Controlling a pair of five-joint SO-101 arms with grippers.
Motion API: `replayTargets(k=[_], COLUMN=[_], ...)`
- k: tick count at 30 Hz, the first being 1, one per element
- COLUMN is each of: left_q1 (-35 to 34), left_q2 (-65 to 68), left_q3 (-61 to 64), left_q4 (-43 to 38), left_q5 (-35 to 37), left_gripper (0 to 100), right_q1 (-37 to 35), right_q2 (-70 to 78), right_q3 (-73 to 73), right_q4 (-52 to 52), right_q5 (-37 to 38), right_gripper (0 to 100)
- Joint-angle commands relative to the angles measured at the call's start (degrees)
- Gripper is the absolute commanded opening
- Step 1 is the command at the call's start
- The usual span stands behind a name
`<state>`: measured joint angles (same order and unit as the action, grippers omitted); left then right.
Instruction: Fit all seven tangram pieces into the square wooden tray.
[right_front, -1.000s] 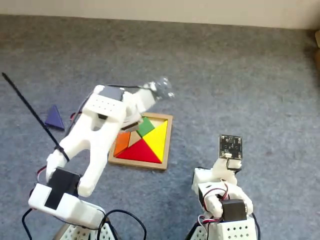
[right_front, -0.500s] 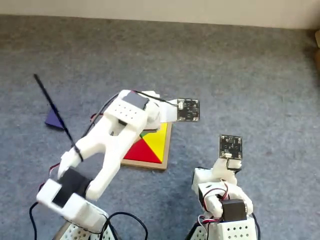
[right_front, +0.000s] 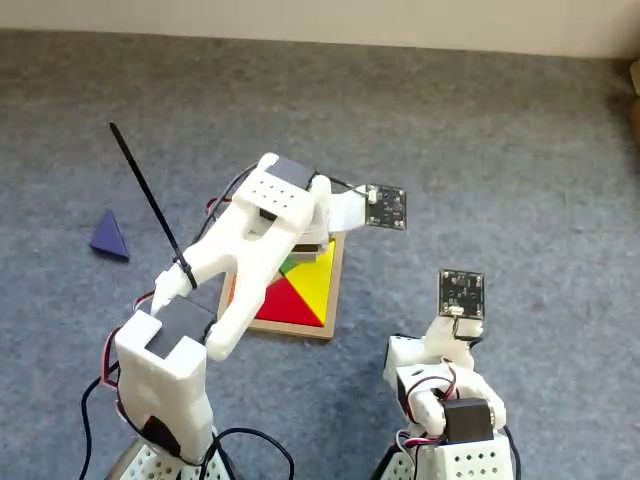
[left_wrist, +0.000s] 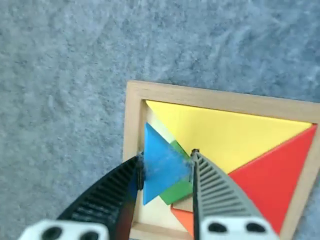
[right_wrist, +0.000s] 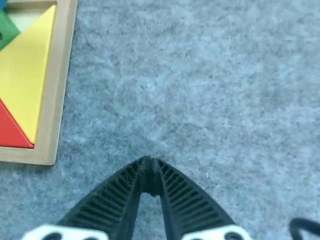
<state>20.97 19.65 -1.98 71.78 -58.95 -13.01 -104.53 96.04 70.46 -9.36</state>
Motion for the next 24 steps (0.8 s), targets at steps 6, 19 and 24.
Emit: replayTargets(k=[6,19,24], left_q1=[-2.3,-4.2,-4.1], left_q2=[-0.7,-0.5,-0.1], left_q3=[-3.3,-2.5,0.0], left_q4=[-2.5,-4.7,-5.2], left_q5=[10.4,10.7,13.5], left_gripper=[26,19,19], right_q1=[0.7,0.7,0.7], right_q2=[-1.0,-1.1,-1.1], right_q3=[7.3,7.3,7.3], right_q4=[0.3,0.3,0.3], right_q5=[0.5,0.5,0.5], right_gripper=[0.4,0.4,0.4])
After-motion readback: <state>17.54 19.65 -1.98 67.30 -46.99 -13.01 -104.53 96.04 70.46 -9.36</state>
